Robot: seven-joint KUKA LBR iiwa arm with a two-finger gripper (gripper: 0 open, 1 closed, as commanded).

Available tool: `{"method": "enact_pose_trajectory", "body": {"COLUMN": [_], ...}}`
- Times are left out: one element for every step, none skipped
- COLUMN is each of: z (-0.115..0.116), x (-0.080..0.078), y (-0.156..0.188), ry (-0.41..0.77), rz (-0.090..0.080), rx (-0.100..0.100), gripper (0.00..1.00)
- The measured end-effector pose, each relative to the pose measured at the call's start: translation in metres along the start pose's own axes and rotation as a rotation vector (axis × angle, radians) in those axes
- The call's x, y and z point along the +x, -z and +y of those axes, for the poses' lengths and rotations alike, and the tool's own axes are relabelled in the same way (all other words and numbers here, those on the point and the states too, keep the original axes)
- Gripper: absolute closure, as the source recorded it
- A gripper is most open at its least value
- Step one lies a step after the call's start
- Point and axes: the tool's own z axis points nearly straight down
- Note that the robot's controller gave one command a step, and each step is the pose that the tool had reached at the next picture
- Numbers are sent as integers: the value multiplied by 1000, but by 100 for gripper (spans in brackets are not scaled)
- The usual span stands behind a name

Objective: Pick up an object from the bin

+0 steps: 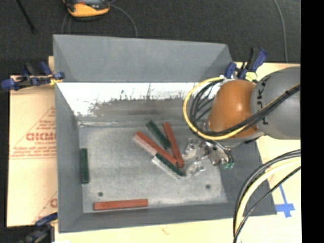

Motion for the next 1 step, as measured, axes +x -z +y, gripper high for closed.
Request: {"method": "enact_pose_trajectory", "body": {"z": [0], "x": [0], "y": [0], "ry": [1], "rz": [0], "rx": [0], "gripper": [100]}}
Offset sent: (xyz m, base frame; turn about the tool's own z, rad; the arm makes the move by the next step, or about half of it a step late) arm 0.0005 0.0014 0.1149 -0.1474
